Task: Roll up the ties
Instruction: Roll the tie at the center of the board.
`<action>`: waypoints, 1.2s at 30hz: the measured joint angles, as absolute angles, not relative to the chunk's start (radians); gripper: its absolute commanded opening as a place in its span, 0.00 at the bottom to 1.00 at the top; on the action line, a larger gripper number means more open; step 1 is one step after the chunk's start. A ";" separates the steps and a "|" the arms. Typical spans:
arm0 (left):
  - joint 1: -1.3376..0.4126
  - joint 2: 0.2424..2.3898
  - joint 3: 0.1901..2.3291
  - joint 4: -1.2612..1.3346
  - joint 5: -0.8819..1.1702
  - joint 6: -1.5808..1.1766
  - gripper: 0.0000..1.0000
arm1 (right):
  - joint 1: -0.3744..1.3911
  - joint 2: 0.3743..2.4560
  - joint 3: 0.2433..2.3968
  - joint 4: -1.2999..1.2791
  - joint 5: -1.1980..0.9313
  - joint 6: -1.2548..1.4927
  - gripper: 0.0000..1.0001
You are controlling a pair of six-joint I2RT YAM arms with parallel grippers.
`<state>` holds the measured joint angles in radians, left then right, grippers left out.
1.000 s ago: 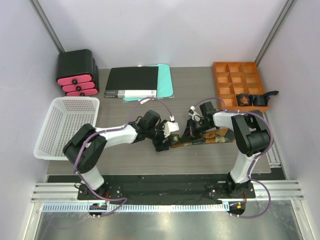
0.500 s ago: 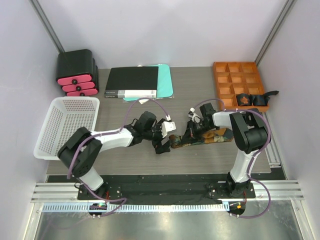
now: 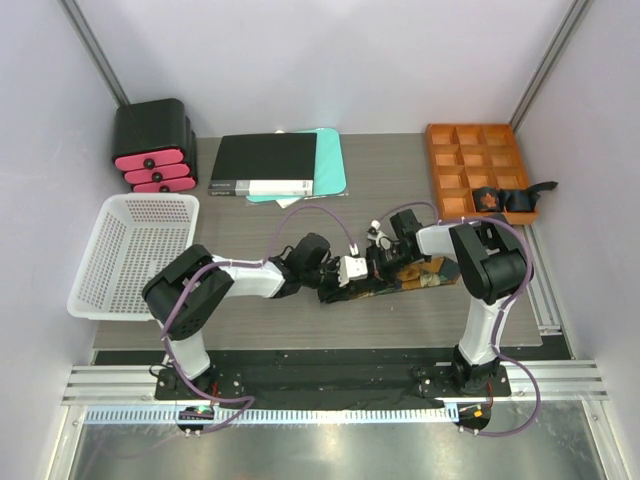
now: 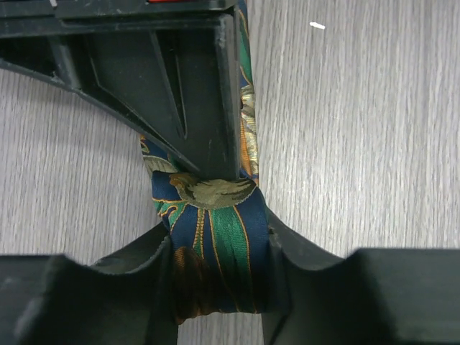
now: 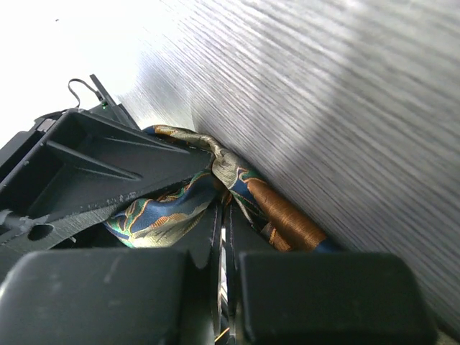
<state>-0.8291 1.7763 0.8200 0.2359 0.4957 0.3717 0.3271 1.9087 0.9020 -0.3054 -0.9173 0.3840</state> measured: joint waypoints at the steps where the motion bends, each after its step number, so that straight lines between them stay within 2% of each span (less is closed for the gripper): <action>1: -0.830 1.776 0.829 0.217 0.495 0.382 0.20 | 0.327 1.905 0.901 -0.305 -0.916 0.385 0.19; 3: -0.831 1.776 0.840 0.189 0.492 0.406 0.17 | 0.326 1.892 0.900 -0.310 -0.907 0.383 0.25; 6: -0.831 1.775 0.851 0.157 0.492 0.435 0.16 | 0.317 1.842 0.899 -0.339 -0.867 0.368 0.45; 8: -0.831 1.775 0.861 0.132 0.492 0.448 0.16 | 0.310 1.794 0.899 -0.366 -0.845 0.358 0.51; 13: -0.831 1.778 0.889 0.073 0.487 0.460 0.17 | 0.299 1.660 0.899 -0.397 -0.836 0.348 0.52; 18: -0.831 1.789 0.919 0.028 0.487 0.461 0.22 | 0.326 1.640 0.892 -0.369 -0.839 0.379 0.52; 20: -0.831 1.790 0.924 0.020 0.487 0.462 0.22 | 0.348 1.654 0.886 -0.358 -0.839 0.392 0.50; 23: -0.831 1.792 0.930 0.010 0.487 0.463 0.23 | 0.374 1.691 0.886 -0.333 -0.835 0.401 0.23; 24: -0.831 1.792 0.931 0.007 0.487 0.465 0.23 | 0.377 1.702 0.886 -0.327 -0.835 0.402 0.10; 26: -0.831 1.792 0.931 0.004 0.487 0.472 0.24 | 0.377 1.716 0.886 -0.315 -0.850 0.413 0.03; 28: -0.831 1.792 0.931 0.004 0.487 0.473 0.27 | 0.374 1.718 0.886 -0.317 -0.858 0.416 0.01; 30: -0.830 1.792 0.931 0.003 0.487 0.476 0.37 | 0.365 1.718 0.886 -0.319 -0.859 0.415 0.01; 31: -0.830 1.792 0.931 0.003 0.487 0.476 0.46 | 0.361 1.720 0.884 -0.319 -0.862 0.413 0.01; 33: -0.828 1.791 0.931 0.004 0.487 0.476 0.56 | 0.349 1.728 0.882 -0.318 -0.874 0.408 0.01; 34: -0.826 1.788 0.931 0.001 0.487 0.474 0.66 | 0.342 1.731 0.880 -0.320 -0.871 0.401 0.01; 36: -0.810 1.778 0.931 -0.017 0.492 0.470 0.75 | 0.314 1.745 0.874 -0.327 -0.870 0.388 0.01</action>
